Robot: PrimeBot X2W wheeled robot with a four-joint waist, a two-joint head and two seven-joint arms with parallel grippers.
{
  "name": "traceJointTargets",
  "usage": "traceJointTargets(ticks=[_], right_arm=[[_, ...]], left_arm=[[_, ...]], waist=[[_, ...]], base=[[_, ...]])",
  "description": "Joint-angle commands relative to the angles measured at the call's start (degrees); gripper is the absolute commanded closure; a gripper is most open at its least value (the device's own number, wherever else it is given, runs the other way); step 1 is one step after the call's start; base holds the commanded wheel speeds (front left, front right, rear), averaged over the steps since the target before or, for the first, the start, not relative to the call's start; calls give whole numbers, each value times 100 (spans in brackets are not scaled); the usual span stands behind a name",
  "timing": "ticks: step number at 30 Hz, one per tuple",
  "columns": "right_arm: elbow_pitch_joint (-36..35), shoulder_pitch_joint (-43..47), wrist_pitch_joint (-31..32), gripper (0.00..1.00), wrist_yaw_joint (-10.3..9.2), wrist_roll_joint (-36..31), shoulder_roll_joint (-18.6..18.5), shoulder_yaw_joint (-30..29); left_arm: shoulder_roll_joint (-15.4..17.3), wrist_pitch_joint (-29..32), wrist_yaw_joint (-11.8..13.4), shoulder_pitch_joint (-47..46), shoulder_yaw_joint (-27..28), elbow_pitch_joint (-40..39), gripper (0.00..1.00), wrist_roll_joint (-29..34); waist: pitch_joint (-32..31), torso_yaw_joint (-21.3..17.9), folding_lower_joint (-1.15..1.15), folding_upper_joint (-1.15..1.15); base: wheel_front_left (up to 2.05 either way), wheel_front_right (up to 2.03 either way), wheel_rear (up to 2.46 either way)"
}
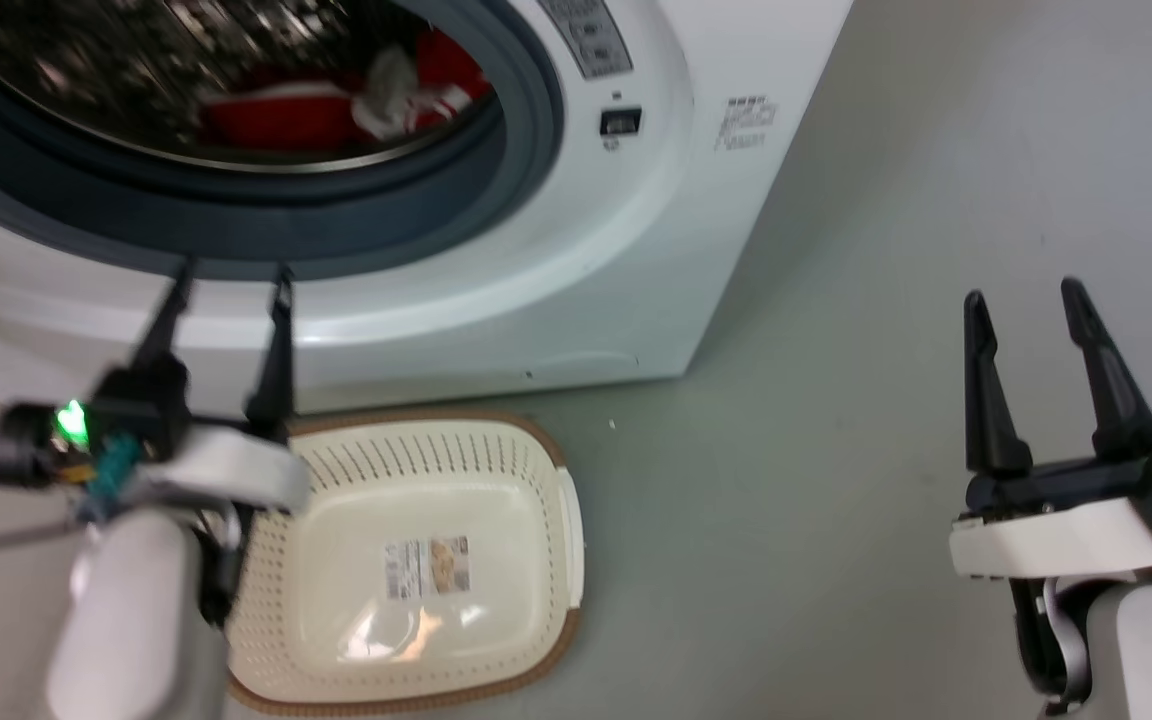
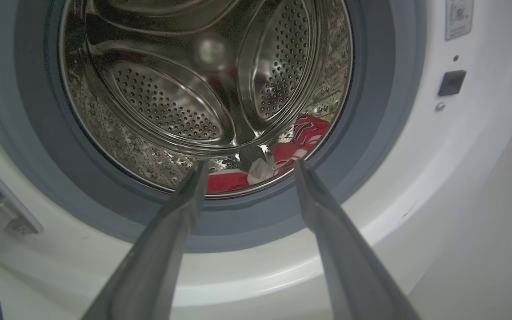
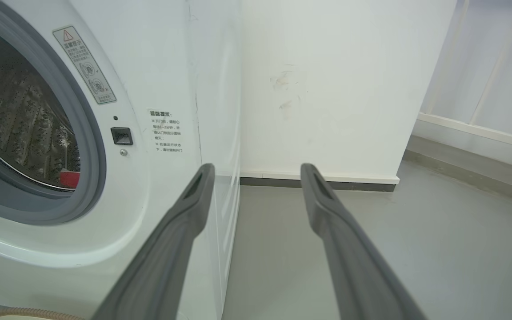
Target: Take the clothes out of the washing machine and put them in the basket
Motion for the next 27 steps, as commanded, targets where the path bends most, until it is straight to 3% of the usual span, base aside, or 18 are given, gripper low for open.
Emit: traceJointTargets(ticks=[1,8,18,22,27], right_arm=[[-66,-153,-13,0,-6,54,10,9],[-323,-437,-13,0,-6,199,14,102],[-520,-691,-13,0,-5,437,12,397],[-575,-752,-13,0,-6,552,11,595],[-683,-782,-13,0,-5,724,13,781]], left_arm=[[133,-16,-41,-341,16,220,0,-24],[957,844,-171,-2290,-293,1274,0,-357],[2172,2999,-177,-4732,-1774,1932,0,-1571],[2641,3910,-178,-5640,-2164,2248,0,-2056],[3005,4835,-178,-6400,-2509,2543,0,-2489]], waist=[[603,-244,0,0],[1452,-495,0,0],[2341,-821,0,0],[2603,-1047,0,0],[2873,-1314,0,0]], base=[[0,0,0],[0,0,0],[0,0,0],[0,0,0],[0,0,0]])
